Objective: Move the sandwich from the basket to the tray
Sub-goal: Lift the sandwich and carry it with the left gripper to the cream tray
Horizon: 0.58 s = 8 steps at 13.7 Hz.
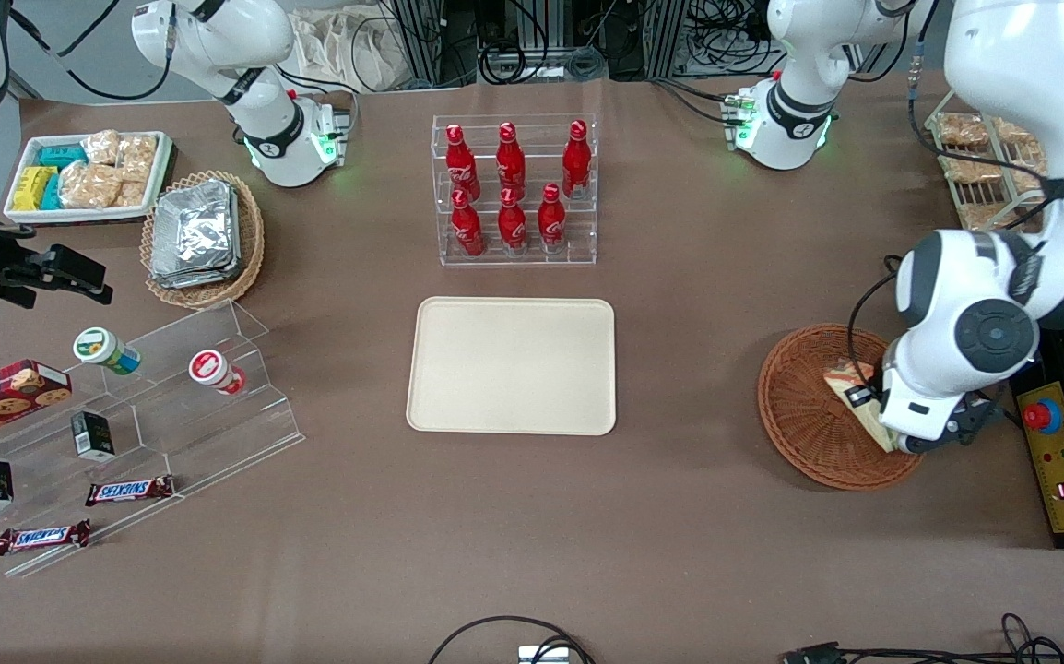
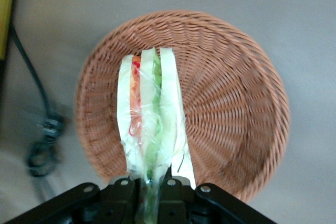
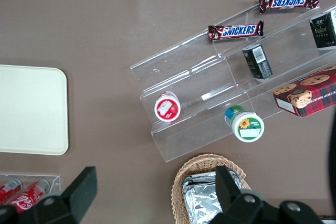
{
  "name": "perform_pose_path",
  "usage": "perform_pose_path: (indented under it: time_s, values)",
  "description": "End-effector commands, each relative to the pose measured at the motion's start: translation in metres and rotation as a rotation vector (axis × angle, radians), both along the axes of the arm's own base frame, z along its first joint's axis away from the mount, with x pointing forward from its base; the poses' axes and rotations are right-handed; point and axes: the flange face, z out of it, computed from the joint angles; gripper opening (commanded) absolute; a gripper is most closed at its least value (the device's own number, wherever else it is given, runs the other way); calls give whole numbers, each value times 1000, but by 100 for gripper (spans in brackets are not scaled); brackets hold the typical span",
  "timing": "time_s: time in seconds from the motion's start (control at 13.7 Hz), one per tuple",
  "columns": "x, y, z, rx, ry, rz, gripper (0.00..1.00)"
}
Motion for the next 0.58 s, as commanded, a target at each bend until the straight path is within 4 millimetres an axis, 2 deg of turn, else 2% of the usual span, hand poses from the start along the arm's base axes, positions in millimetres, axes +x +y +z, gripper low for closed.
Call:
perform_pose_path:
  time_s: [0.0, 0.07, 0.15, 0.22, 0.29, 0.36, 0.51]
  values:
    - [6, -24, 69, -28, 50, -231, 0]
    - [4, -41, 89, -64, 46, -274, 0]
    - [1, -68, 105, -89, 42, -343, 0]
    - [-1, -88, 115, -102, 38, -398, 0]
    - [-10, -125, 121, -111, 32, -458, 0]
    - [-18, -152, 121, -121, 33, -496, 0]
    - [-47, -230, 110, -131, 36, -530, 0]
